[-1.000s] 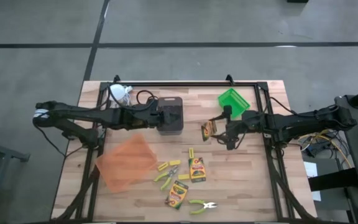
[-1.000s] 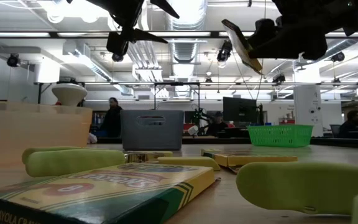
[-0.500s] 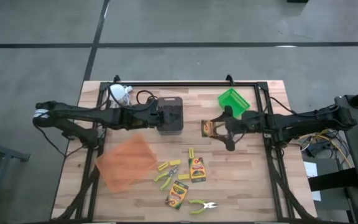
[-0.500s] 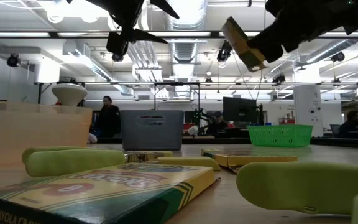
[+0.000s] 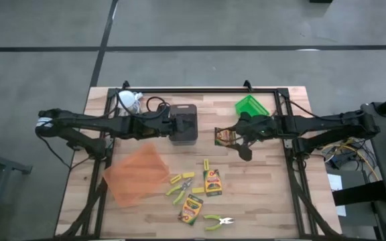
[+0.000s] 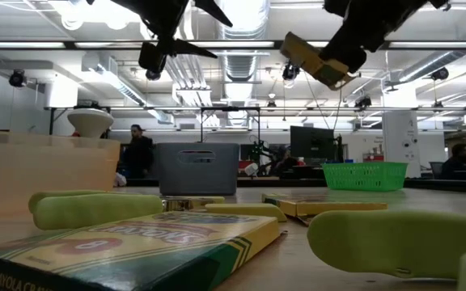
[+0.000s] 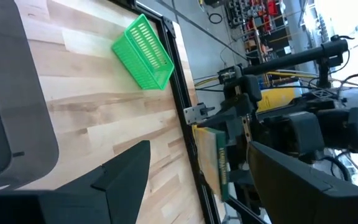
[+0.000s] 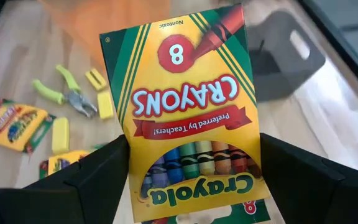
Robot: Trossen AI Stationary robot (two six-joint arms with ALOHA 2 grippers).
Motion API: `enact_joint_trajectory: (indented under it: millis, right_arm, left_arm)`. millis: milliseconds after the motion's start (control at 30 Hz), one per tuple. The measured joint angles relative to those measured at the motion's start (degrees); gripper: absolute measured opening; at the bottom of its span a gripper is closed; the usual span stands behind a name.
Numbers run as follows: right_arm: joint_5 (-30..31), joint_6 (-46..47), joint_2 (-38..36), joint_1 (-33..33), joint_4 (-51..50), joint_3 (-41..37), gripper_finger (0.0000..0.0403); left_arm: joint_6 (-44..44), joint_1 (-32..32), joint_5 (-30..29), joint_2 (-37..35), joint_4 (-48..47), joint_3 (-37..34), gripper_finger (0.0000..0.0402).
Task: Pick & Place School Supplies
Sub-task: Put the pack of crayons into the orange bin
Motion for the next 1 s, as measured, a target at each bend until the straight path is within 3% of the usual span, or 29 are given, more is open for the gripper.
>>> enact_joint_trajectory:
  millis: [233,533,767,1000]
  right_arm:
    - [0.0,-2.2,10.0,0.0,-10.7,9.9,0.0325]
    - [0.2,-5.8,17.8,0.0,-10.9,18.2,0.0325]
    - [6.2,-9.0,19.2,-0.1,-9.1,21.4,0.0325]
    - [6.1,-12.1,18.8,0.0,-3.8,21.6,0.0325]
  left_arm:
    - [-3.0,0.0,0.6,0.0,0.0,0.0,0.0273]
    - [-3.5,0.0,0.9,0.0,0.0,0.0,0.0273]
    - [-3.4,-0.1,2.7,0.0,-0.1,0.0,0.0273]
    - [-3.4,-0.1,3.0,0.0,0.0,0.0,0.0273]
